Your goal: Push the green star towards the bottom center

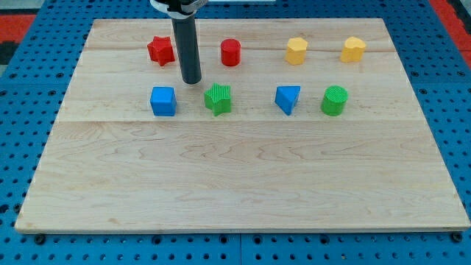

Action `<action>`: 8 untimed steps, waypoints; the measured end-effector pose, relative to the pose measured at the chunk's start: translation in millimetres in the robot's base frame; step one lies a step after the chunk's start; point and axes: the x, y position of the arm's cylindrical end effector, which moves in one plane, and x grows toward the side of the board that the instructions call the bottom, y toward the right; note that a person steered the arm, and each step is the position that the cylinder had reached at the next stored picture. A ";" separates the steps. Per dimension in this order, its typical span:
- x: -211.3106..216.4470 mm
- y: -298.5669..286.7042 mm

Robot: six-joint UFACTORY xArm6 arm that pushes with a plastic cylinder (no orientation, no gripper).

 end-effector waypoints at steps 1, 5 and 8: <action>0.0 0.0; 13.0 11.1; 23.9 52.1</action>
